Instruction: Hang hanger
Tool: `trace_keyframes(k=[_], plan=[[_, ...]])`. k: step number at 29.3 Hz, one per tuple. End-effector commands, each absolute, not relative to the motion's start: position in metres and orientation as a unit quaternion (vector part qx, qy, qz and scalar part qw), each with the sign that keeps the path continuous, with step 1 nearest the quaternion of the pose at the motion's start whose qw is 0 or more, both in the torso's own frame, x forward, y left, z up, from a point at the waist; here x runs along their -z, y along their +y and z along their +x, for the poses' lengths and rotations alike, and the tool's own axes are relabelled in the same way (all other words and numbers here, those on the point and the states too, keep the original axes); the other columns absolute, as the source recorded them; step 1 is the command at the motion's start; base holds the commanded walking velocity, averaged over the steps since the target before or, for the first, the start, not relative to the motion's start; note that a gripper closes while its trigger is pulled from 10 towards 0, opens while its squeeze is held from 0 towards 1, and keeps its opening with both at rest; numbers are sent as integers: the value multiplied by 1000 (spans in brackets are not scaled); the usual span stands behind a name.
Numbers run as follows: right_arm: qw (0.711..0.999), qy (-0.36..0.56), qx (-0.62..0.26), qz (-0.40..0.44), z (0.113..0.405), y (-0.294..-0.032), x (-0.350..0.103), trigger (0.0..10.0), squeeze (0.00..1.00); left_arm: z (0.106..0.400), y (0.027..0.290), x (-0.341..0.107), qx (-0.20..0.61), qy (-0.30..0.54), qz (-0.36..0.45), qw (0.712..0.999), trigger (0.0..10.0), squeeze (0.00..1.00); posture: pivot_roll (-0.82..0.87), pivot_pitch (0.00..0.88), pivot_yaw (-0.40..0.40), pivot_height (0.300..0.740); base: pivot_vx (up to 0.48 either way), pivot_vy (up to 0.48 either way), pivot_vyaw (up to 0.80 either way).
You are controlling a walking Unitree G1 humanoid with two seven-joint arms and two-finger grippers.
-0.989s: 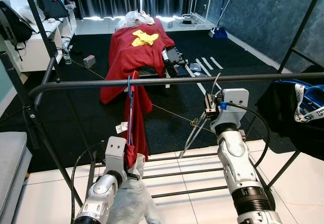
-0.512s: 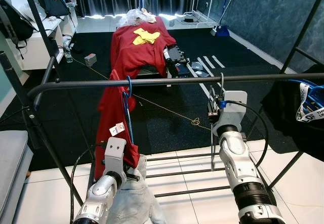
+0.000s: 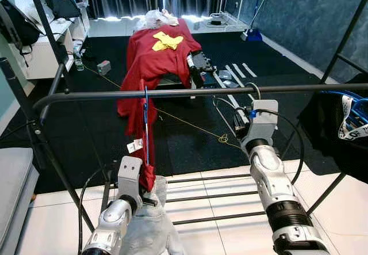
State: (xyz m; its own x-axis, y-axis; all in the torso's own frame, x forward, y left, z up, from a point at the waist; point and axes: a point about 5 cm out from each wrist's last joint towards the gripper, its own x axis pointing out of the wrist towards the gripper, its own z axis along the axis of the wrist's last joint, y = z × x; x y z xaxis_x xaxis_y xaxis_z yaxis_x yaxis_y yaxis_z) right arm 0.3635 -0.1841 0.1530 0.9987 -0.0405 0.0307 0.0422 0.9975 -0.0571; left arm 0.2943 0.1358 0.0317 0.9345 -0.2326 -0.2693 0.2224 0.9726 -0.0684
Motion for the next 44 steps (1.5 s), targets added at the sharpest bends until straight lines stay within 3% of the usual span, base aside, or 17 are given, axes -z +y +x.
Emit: trace_keyframes(k=[1,13,15,16,17,18,20,21,22,36,44], plan=[[1000,-4,22,-21,366,-187,-155,10000,0,297,138,-38,121,126,-7,985,10000,0,-5,15,-7,740,0,0,0],[999,16,12,-28,369,-195,-158,10000,0,299,137,-38,126,130,-3,983,10000,0,-10,0,-5,740,0,0,0],[999,20,7,-30,370,-195,-158,9490,0,299,137,-38,127,130,-2,983,10000,0,-10,0,-5,740,0,0,0],[999,26,3,-32,370,-195,-157,7294,0,299,137,-38,127,131,-1,983,10000,0,-9,0,-5,740,0,0,0],[999,29,0,-32,370,-195,-156,7294,0,299,137,-38,127,131,-1,983,10000,0,-9,0,-5,740,0,0,0],[999,33,-3,-32,369,-195,-156,4000,0,299,137,-39,126,131,0,983,10000,0,-8,0,-6,740,0,0,0],[999,33,-3,-32,369,-195,-156,4000,0,299,137,-39,126,131,0,983,10000,0,-8,0,-6,740,0,0,0],[999,35,-5,-31,369,-195,-155,2824,0,299,137,-39,127,131,0,983,10000,0,-8,0,-6,740,0,0,0],[999,36,-8,-30,369,-194,-155,0,0,299,137,-38,126,132,0,983,10000,0,-8,0,-5,740,0,0,0],[998,51,-13,-20,370,-195,-151,0,0,299,137,-37,129,138,1,982,10000,0,-5,3,-9,740,0,0,0],[992,-67,-40,-95,364,-183,-172,0,0,298,140,-37,127,138,1,982,10000,0,1,17,-14,740,0,0,0]])
